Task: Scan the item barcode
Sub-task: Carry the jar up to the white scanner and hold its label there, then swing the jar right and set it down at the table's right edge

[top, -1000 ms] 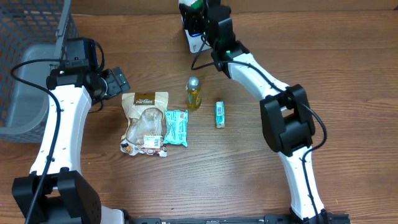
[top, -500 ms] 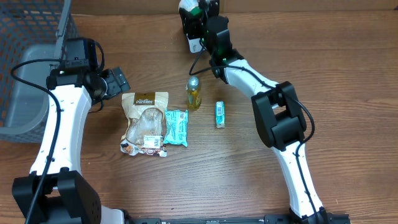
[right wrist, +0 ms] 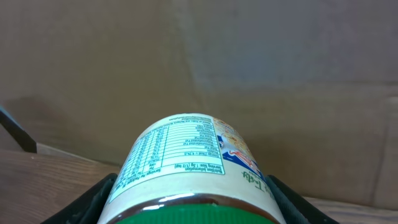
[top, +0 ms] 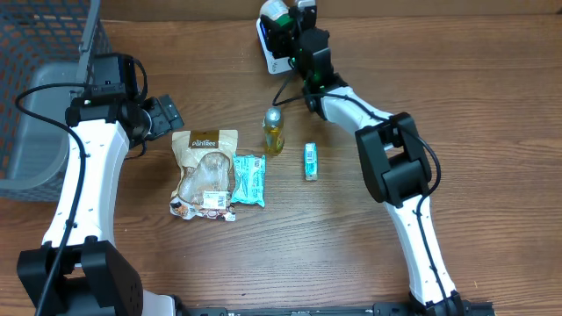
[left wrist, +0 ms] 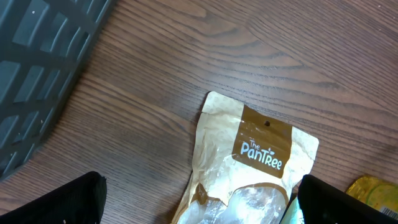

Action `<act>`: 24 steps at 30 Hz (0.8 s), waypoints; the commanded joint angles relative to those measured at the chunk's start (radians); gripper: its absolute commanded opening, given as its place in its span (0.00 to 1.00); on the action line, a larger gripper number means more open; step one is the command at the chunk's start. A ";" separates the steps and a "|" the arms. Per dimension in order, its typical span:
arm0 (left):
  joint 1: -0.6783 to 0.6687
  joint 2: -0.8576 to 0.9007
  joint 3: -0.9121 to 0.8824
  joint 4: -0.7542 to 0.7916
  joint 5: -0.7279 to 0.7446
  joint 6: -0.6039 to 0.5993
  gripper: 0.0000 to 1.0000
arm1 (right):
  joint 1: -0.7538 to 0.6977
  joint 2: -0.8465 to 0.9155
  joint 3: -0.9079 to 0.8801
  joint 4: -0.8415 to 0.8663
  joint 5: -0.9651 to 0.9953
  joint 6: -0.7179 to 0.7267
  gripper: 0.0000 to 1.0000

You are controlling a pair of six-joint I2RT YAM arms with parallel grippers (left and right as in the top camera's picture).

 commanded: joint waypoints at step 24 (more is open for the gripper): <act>-0.001 -0.011 0.012 0.001 0.005 0.008 1.00 | -0.457 -0.584 -0.060 -1.609 0.109 0.003 0.15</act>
